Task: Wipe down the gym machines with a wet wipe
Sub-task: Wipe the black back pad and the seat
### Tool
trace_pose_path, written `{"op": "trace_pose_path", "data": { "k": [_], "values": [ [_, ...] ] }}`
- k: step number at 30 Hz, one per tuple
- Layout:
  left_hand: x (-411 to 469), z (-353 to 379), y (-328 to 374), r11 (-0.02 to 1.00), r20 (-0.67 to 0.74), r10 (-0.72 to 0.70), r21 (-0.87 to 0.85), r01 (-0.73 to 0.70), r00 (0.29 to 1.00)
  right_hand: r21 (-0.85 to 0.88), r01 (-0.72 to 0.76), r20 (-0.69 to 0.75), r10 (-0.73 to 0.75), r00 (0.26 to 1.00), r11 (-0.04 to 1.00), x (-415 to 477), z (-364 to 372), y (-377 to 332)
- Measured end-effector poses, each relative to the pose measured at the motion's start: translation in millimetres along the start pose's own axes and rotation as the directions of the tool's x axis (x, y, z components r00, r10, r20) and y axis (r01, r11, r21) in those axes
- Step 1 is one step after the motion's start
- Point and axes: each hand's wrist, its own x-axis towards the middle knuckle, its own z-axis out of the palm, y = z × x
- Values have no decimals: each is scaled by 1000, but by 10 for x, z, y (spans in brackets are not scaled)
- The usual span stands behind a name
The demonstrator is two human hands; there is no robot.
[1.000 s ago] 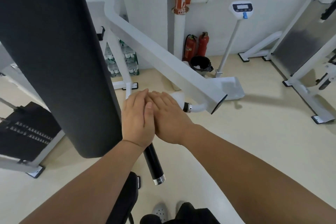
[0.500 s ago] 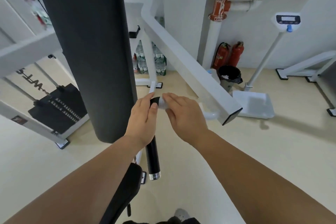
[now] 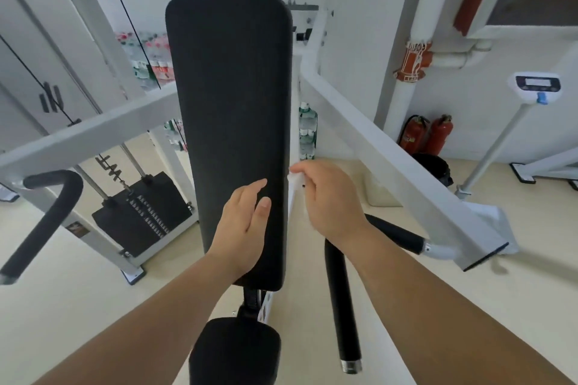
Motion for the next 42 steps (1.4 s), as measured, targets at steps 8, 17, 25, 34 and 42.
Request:
{"op": "trace_pose_path", "data": {
  "k": [8, 17, 25, 34, 42],
  "values": [
    [503, -1025, -785, 994, 34, 106, 21, -106, 994, -27, -232, -3, 232, 973, 972, 515, 1063, -708],
    [1641, -1767, -887, 905, 146, 241, 325, -276, 960, -232, -52, -212, 2, 977, 971, 1348, 1156, -991],
    [2601, -1886, -607, 701, 306, 177, 628, -338, 936, -525, 170, -287, -362, 887, 834, 2646, 621, -888],
    [2631, -1709, -801, 637, 289, 158, 701, -321, 944, -885, 24, -44, -135, 990, 464, 3065, 882, -439],
    [2652, -1820, -896, 710, 305, 188, 615, -344, 933, -856, 286, 193, -245, 950, 431, 2358, 1543, -98]
  ]
}}
